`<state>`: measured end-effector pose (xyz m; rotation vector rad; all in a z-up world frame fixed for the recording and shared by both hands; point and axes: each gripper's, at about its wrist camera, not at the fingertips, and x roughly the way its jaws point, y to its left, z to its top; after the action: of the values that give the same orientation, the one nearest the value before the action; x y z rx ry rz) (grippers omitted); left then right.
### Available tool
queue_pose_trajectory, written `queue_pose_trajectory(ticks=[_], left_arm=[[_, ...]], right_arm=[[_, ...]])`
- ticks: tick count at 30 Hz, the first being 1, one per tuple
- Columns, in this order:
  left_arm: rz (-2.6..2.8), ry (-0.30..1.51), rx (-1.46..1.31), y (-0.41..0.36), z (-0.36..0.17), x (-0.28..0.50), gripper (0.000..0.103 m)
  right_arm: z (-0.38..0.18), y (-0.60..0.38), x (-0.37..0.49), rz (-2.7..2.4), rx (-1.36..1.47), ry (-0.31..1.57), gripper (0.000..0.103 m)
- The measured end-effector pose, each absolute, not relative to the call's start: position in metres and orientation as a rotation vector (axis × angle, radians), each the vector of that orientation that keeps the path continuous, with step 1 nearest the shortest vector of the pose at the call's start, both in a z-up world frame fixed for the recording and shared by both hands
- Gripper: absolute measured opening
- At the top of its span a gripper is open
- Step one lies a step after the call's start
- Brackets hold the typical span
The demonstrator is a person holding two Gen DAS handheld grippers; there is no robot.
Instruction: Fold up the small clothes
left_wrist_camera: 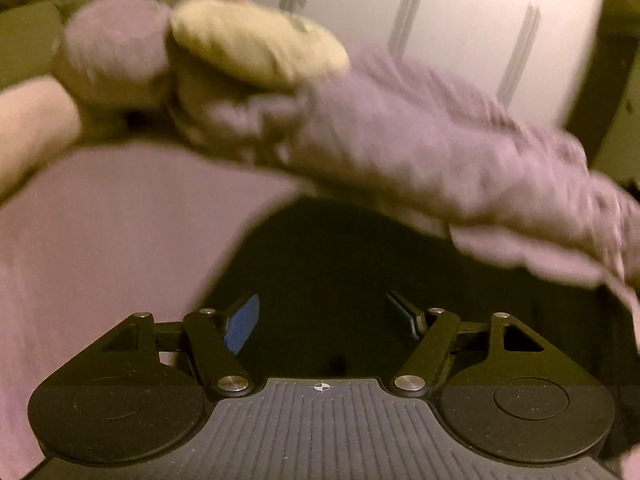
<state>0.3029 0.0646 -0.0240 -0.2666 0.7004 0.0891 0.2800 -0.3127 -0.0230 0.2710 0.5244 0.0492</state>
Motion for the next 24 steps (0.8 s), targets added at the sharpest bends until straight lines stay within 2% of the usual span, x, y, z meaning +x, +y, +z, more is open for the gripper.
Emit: queue_pose_trajectory(ticks=[4, 11, 14, 24], left_arm=[[0.043, 0.795, -0.256, 0.049, -0.046, 0.287, 0.074], [0.06, 0.816, -0.222, 0.039, -0.051, 0.286, 0.075], [0.073, 0.831, -0.198, 0.036, -0.051, 0.288, 0.075], [0.08, 0.862, -0.187, 0.03, -0.055, 0.283, 0.075]], right_arm=[[-0.045, -0.293, 0.283, 0.06, 0.177, 0.609, 0.039], [-0.069, -0.305, 0.293, -0.129, 0.036, 0.687, 0.033], [-0.067, -0.308, 0.29, -0.248, 0.042, 0.71, 0.024], [-0.043, -0.255, 0.273, -0.022, 0.021, 0.628, 0.025]])
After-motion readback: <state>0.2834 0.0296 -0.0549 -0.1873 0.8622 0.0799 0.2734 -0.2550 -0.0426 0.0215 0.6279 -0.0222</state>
